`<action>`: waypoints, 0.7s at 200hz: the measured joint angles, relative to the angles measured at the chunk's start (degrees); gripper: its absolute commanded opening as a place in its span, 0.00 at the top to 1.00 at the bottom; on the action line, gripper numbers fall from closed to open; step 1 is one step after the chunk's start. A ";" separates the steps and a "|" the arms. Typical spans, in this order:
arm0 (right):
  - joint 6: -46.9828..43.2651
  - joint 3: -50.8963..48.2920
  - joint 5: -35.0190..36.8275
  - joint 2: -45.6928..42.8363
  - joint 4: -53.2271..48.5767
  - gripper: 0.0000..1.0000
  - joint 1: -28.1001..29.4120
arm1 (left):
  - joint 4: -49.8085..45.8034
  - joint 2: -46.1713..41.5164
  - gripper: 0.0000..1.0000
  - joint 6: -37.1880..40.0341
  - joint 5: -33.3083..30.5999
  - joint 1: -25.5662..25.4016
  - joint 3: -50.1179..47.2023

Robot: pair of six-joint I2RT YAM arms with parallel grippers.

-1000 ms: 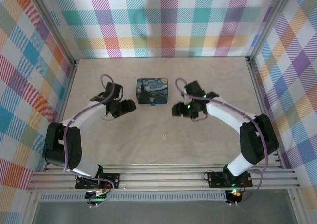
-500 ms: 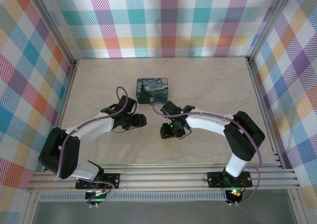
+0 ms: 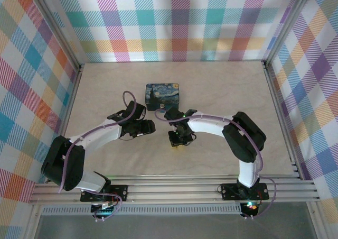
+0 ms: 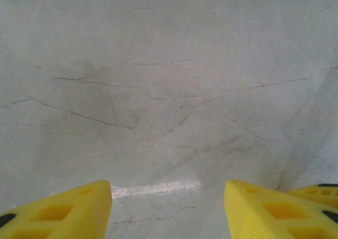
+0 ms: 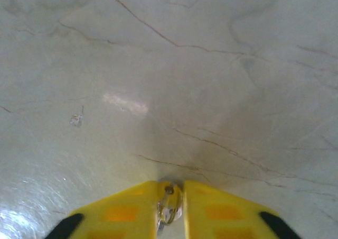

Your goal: Unlock the padlock with the key

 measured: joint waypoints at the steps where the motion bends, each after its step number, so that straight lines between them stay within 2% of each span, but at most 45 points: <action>1: -0.13 0.00 -0.02 0.00 -0.02 0.90 0.00 | 0.00 0.00 0.42 -0.09 -0.02 0.00 -0.02; 22: -0.72 0.15 0.09 -0.24 -0.33 1.00 0.11 | -0.02 0.00 0.42 -0.39 -0.59 0.00 -0.02; 54: -1.05 -0.55 1.14 -1.62 -0.33 1.00 0.11 | 0.17 -0.68 0.42 -1.57 -1.16 0.00 -0.57; 83: -0.50 -2.67 2.71 -6.32 0.15 1.00 0.09 | 1.07 -4.57 0.42 -4.22 -1.03 0.00 -2.51; 115: 1.70 -4.04 3.76 -12.76 2.69 1.00 -0.81 | 11.54 -9.97 0.44 -12.33 2.14 -0.44 -8.63; 140: 6.03 -6.88 4.15 -18.21 6.84 1.00 -2.93 | 19.78 -10.62 0.46 -19.67 3.23 -3.85 -12.72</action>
